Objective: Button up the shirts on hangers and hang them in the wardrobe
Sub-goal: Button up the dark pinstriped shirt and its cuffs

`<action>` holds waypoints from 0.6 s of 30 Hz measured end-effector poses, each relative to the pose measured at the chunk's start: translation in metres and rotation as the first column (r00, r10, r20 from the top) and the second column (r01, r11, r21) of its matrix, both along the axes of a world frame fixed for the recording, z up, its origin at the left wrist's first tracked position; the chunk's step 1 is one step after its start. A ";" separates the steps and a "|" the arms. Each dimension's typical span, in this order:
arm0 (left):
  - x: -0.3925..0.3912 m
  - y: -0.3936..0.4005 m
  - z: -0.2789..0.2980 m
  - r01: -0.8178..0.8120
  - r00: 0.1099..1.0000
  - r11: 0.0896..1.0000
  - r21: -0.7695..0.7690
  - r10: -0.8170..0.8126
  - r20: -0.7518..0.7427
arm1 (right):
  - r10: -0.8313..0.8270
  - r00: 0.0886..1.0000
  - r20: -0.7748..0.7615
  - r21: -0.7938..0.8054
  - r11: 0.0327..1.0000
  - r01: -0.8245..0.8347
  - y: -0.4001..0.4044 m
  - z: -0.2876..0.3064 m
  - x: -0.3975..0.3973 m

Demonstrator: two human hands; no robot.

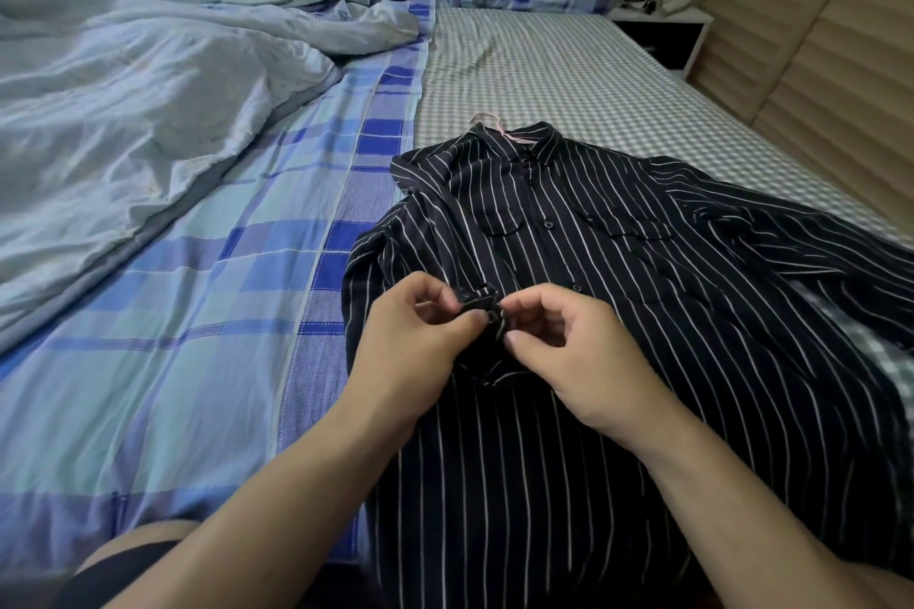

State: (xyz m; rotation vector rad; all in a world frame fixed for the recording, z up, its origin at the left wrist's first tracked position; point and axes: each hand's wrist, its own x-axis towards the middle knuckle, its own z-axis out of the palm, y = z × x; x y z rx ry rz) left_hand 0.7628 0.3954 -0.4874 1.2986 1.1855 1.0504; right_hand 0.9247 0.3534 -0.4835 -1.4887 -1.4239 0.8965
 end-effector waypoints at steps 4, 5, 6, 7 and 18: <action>-0.001 0.001 0.000 0.014 0.999 0.999 0.040 -0.013 -0.029 | 0.063 0.989 -0.130 -0.079 0.994 -0.074 0.000 0.003 0.007; 0.000 0.000 0.000 0.027 0.999 0.999 0.047 -0.025 -0.035 | 0.046 0.991 -0.125 -0.077 0.996 -0.056 0.001 0.002 0.006; 0.001 -0.001 0.000 0.041 0.999 0.998 0.050 -0.039 -0.033 | 0.026 0.994 -0.110 -0.065 0.997 -0.034 0.003 0.000 0.005; 0.001 -0.002 -0.001 0.053 0.998 0.997 0.049 -0.052 -0.026 | 0.010 0.996 -0.094 -0.046 0.999 -0.014 0.004 -0.003 0.004; -0.008 0.012 0.004 0.264 0.954 0.953 -0.149 -0.235 0.184 | -0.023 0.977 0.210 0.289 0.956 -0.040 0.009 -0.011 0.000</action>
